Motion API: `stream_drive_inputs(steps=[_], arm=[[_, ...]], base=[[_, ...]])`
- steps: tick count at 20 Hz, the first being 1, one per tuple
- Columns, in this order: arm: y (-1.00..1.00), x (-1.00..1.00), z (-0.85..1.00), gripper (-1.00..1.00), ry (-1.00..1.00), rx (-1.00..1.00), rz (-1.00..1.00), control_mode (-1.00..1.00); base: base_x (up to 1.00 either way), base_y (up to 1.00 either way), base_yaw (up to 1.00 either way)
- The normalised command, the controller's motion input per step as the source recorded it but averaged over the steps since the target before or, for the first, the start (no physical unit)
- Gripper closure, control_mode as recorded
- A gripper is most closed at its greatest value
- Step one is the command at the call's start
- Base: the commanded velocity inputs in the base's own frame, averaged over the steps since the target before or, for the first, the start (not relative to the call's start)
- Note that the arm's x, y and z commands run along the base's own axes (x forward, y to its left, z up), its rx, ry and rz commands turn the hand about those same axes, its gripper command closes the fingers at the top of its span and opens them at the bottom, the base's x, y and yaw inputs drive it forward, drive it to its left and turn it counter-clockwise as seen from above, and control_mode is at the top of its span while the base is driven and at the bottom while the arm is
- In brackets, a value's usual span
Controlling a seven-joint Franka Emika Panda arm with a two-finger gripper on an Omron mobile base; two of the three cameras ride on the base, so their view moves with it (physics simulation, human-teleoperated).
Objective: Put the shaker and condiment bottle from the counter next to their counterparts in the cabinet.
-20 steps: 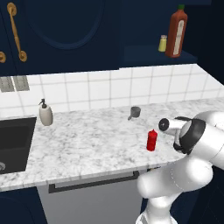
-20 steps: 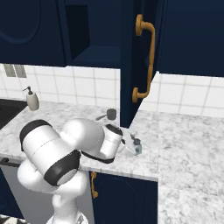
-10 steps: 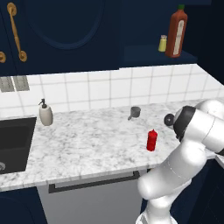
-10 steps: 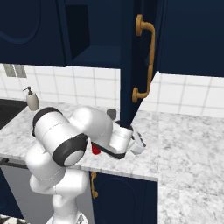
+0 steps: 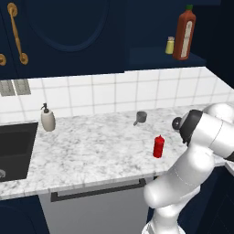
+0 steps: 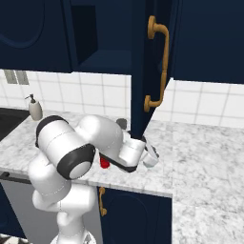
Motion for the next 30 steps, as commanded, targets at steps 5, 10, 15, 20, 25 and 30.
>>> stream_drive_inputs(steps=[5,10,15,20,25,30], arm=[[0.16,0.00,0.37,1.00,0.00,-0.03,0.05,-1.00],[0.44,0.00,0.80,1.00,0.00,-0.10,0.17,-1.00],[0.61,0.00,0.92,1.00,0.00,-0.22,0.23,-1.00],[0.67,0.00,1.00,1.00,0.00,-0.28,0.23,-1.00],[0.60,0.00,1.00,1.00,0.00,-0.25,0.21,-1.00],[0.59,-0.04,0.96,1.00,0.01,-0.14,0.18,-1.00]], base=[[0.00,0.00,0.00],[0.00,0.00,0.00],[0.00,0.00,0.00],[0.00,0.00,0.00],[0.00,0.00,0.00],[0.00,0.00,0.00]])
